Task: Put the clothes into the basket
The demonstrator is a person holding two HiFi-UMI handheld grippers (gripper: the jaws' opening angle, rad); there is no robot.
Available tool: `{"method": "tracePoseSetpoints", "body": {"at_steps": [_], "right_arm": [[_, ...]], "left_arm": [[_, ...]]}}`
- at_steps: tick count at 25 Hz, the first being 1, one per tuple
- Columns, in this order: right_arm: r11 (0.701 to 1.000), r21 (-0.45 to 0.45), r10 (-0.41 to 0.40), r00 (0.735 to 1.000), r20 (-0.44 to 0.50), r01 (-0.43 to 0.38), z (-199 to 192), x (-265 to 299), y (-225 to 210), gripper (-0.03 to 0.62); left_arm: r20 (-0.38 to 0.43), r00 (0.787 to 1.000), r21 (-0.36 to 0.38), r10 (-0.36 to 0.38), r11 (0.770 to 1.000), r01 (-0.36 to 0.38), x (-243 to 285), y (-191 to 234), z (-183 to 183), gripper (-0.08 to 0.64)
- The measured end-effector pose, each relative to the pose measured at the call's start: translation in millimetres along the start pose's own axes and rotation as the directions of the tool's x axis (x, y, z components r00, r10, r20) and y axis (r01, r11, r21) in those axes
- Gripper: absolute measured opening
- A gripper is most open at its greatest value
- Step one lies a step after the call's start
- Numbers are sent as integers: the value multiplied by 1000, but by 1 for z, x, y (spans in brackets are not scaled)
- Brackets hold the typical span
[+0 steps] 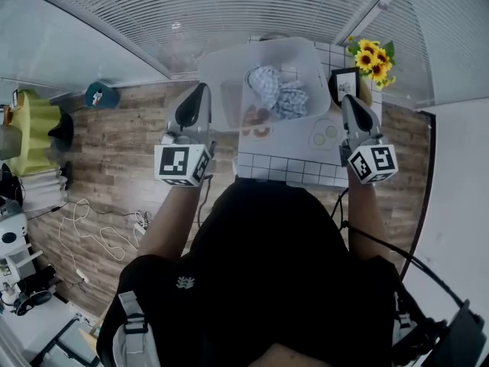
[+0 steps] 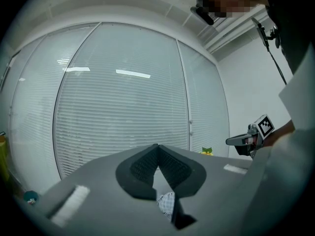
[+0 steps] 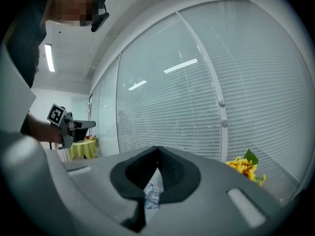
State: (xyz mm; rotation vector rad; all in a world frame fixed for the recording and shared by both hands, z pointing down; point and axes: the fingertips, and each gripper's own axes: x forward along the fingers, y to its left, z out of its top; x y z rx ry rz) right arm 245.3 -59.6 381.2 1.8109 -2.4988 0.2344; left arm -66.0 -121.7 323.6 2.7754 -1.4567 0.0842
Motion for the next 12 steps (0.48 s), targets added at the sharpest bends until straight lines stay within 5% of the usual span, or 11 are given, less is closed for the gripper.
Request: {"method": "tracePoseSetpoints", "body": {"at_steps": [12], "right_arm": [[1000,11,-15,1000,-3,15,-1,-4,0,2]], "left_arm": [[0,1000,7,25,1000,-25,-8,9,1,8]]}}
